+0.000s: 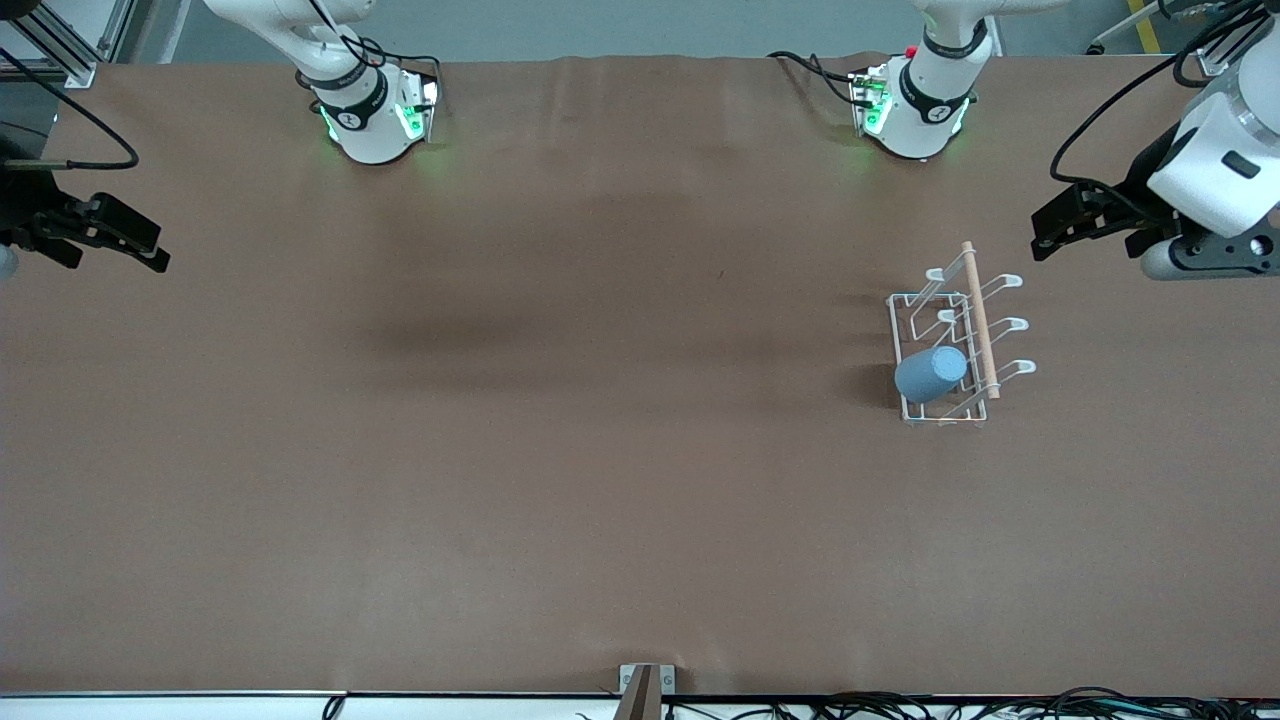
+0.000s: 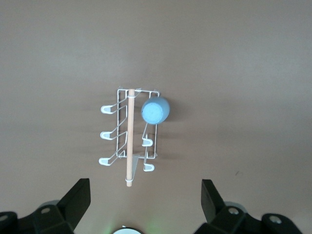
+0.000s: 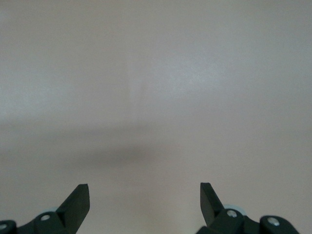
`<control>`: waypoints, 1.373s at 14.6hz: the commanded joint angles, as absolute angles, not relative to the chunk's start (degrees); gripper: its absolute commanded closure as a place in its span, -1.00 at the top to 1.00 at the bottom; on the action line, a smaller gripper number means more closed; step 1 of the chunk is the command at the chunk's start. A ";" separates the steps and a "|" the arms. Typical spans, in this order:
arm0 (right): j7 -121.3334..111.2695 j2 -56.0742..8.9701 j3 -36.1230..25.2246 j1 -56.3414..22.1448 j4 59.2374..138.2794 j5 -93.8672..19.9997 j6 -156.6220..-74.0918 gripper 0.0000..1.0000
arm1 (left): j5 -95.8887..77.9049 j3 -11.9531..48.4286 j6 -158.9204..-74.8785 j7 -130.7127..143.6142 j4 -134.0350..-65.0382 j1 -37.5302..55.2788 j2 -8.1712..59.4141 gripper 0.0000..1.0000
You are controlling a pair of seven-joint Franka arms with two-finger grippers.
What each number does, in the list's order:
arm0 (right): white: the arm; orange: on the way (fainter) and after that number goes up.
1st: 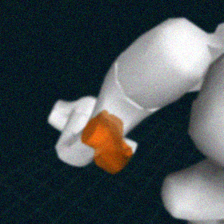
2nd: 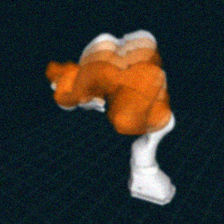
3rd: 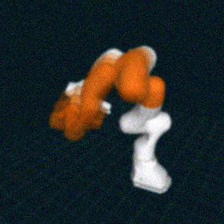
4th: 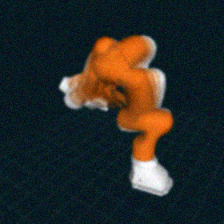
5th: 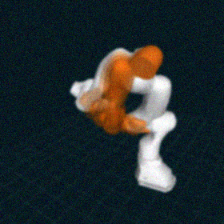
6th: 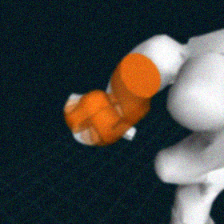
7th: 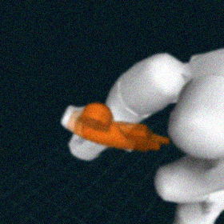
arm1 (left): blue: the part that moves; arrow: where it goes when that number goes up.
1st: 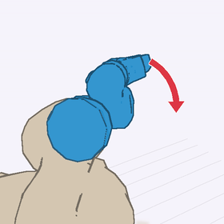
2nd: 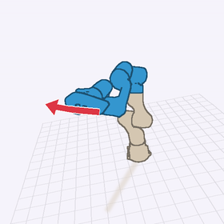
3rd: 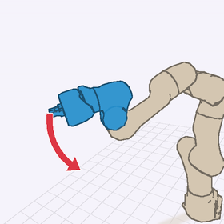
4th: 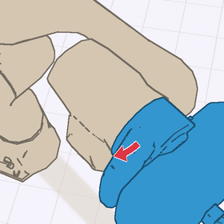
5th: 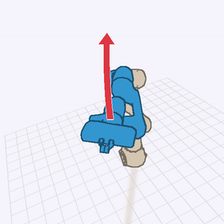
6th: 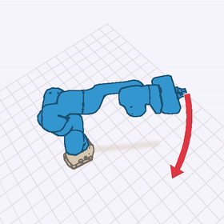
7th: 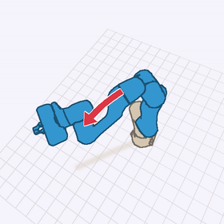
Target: Hang cup on cup holder
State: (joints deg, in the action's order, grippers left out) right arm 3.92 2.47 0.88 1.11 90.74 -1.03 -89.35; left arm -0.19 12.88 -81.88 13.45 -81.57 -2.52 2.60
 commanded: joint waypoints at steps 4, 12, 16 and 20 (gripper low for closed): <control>4.75 2.81 1.23 1.32 91.05 -0.97 -89.30 1.00 | -0.09 12.92 -84.63 15.56 -89.11 -3.87 -3.33 1.00; 4.75 2.81 1.23 1.32 91.05 -0.97 -89.47 1.00 | 0.35 13.01 -91.49 7.29 -97.21 -8.26 -7.38 1.00; 4.75 2.72 1.23 1.32 91.05 -0.97 -89.74 1.00 | 0.44 13.71 -91.32 7.47 -96.51 -8.00 -6.95 1.00; 4.75 2.81 1.23 1.49 90.97 -0.97 -89.82 1.00 | 0.44 13.80 -90.88 7.65 -95.63 -7.91 -6.50 1.00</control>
State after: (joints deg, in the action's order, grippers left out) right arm 3.94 2.47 0.90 1.11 90.74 -1.03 -89.49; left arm -0.15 13.47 -90.46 7.83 -95.42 -7.65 -5.75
